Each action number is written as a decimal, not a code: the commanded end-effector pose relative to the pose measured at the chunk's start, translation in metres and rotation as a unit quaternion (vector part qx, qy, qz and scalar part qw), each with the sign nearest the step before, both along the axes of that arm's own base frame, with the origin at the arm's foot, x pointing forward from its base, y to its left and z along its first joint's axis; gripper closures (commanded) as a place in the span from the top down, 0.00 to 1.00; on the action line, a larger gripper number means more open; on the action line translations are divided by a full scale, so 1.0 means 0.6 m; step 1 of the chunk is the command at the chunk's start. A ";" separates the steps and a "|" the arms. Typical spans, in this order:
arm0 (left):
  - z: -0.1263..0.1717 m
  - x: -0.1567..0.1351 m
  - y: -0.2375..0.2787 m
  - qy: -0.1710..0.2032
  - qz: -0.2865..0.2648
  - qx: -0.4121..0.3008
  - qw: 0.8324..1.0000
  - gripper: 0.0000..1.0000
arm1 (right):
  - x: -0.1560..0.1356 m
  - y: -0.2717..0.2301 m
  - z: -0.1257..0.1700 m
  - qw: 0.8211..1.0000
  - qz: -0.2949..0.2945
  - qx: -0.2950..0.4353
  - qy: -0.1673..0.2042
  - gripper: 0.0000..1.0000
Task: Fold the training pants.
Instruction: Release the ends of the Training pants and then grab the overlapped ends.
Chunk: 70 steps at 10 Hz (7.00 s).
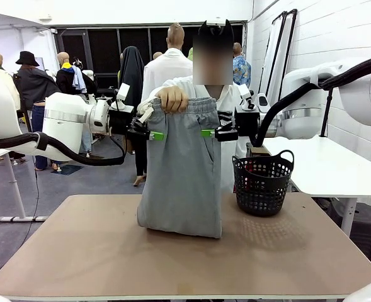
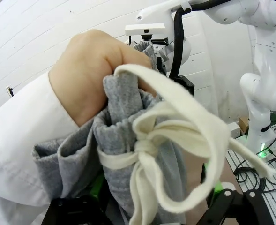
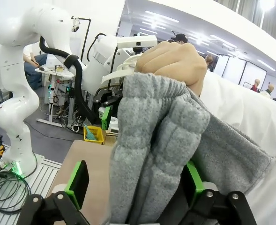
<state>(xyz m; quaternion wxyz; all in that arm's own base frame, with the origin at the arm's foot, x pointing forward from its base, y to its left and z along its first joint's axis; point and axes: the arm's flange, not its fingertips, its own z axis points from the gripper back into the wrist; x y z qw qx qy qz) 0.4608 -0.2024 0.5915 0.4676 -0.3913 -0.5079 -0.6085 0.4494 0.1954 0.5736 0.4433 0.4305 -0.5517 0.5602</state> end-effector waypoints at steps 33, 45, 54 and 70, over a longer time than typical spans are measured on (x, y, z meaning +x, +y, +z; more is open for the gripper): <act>-0.019 0.049 0.033 0.076 0.026 0.002 0.997 1.00 | 0.000 -0.059 -0.037 0.988 -0.031 -0.028 0.147 1.00; -0.045 0.051 -0.013 0.101 0.009 0.004 0.995 1.00 | -0.042 -0.019 -0.044 0.992 0.015 -0.015 0.126 1.00; -0.030 0.020 -0.027 0.109 -0.014 -0.018 0.994 1.00 | -0.001 0.016 -0.053 0.995 -0.016 0.007 0.097 1.00; -0.022 0.012 -0.061 0.130 0.023 -0.028 0.991 0.06 | 0.008 0.016 0.002 0.996 -0.025 -0.009 0.085 0.15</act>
